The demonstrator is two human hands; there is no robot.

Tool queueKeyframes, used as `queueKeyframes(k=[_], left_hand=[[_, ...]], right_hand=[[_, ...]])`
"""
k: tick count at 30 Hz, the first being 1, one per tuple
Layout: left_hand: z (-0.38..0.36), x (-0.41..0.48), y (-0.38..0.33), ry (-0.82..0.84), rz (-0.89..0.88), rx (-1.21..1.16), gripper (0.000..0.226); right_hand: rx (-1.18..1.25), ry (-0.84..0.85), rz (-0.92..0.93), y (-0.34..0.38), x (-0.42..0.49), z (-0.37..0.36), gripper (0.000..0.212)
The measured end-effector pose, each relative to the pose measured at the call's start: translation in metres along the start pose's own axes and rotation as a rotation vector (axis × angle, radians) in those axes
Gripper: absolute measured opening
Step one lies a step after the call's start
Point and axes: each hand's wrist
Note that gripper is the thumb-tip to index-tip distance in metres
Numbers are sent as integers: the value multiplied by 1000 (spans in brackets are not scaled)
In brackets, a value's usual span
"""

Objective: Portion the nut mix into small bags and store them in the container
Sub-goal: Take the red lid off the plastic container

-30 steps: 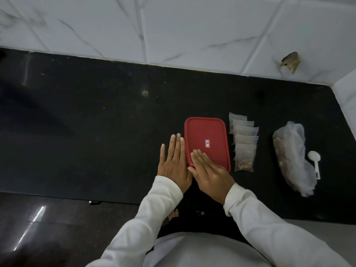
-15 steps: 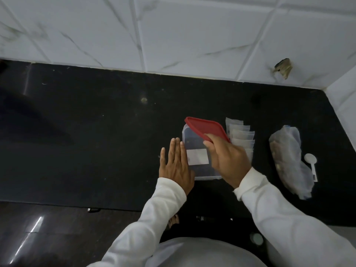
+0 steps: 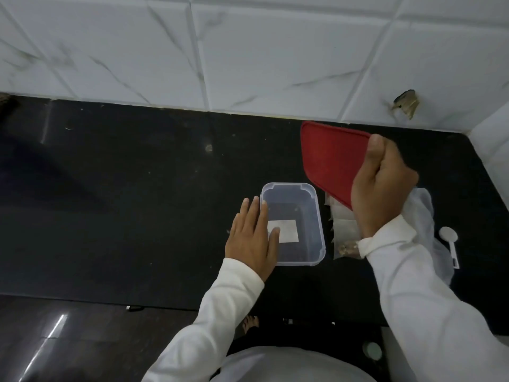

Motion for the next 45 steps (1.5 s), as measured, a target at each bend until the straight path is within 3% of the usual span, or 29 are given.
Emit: queueKeyframes(k=[2, 5, 8, 12, 16, 20, 23, 26, 32, 36, 40, 45], left_hand=[[11, 12, -7, -95, 202, -376, 53], [30, 39, -19, -45, 551, -976, 42], [42, 52, -19, -153, 670, -1179, 37], [44, 48, 5, -240, 829, -1034, 41], [46, 40, 40, -243, 905, -929, 39], [55, 30, 68, -205, 897, -842, 37], [56, 22, 85, -205, 938, -824, 36], [58, 14, 100, -212, 998, -865, 35], [61, 7, 129, -266, 1092, -883, 34], [61, 10, 132, -241, 1071, -817, 34], [49, 14, 133, -167, 1012, -632, 33], [40, 17, 123, -158, 959, -347, 27]], right_hand=[[101, -42, -157, 10, -3, -2, 37], [256, -5, -488, 25, -23, -9, 43], [423, 112, -752, 28, -52, -14, 38], [528, 323, -899, 23, -90, -11, 30], [234, 543, -744, 22, -107, -12, 37], [152, 776, -626, 35, -119, -30, 44], [80, 740, -443, 48, -134, -41, 45], [37, 733, -377, 56, -136, -43, 51], [23, 1006, -495, 61, -150, -56, 61], [13, 1015, -586, 58, -167, -68, 42], [5, 1001, -758, 58, -179, -78, 73], [-26, 961, -885, 58, -187, -85, 80]])
Point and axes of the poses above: each hand's wrist, its own x-axis towards the middle knuckle, its own z-axis out of the back of the hand, y = z × x, and after that the axes turned 10 degrees about -y, right-handed
